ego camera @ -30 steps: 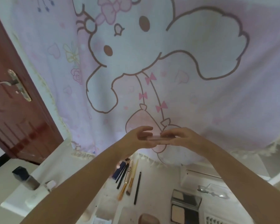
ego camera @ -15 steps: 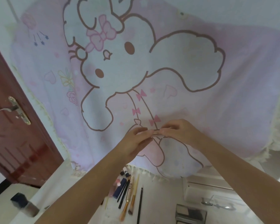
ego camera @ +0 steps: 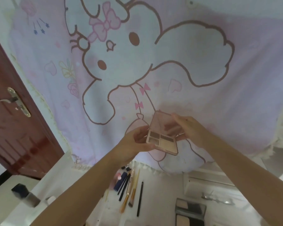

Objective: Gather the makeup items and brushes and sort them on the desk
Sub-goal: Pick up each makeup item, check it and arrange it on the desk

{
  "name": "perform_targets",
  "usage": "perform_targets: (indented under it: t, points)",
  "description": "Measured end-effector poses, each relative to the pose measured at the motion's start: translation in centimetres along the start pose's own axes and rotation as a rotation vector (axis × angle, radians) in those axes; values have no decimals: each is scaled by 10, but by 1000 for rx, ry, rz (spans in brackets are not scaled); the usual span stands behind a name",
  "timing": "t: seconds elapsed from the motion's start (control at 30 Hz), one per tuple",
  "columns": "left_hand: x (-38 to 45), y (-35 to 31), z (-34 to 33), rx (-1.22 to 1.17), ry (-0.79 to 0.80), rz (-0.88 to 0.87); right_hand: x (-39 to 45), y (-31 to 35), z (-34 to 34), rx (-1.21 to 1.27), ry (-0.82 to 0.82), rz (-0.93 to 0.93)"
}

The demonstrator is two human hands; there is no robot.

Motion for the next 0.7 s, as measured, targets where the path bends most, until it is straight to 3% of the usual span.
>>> perform_targets:
  t: [0.17, 0.27, 0.43, 0.57, 0.7]
  points:
    - [-16, 52, 4, 115, 78, 131, 10, -45, -9, 18, 39, -239]
    - [-25, 94, -3, 172, 87, 241, 14, -79, -22, -135, 46, -310]
    - [-31, 159, -10, 302, 80, 345, 19, -134, -40, -455, 84, -310]
    - [-33, 201, -18, 467, 154, 426, 14, -168, -59, -911, 218, -224]
    - [-34, 229, -34, 597, 192, 449, 6, -202, -76, -1205, 358, -143]
Point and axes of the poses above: each hand's wrist, its own x-axis towards the middle knuckle, its own z-axis out of the back of the hand, y = z × x, the point moved 5 cm from there along x, towards the middle knuckle, and after that the axes turned 4 degrees about x, right-handed, at the moved point
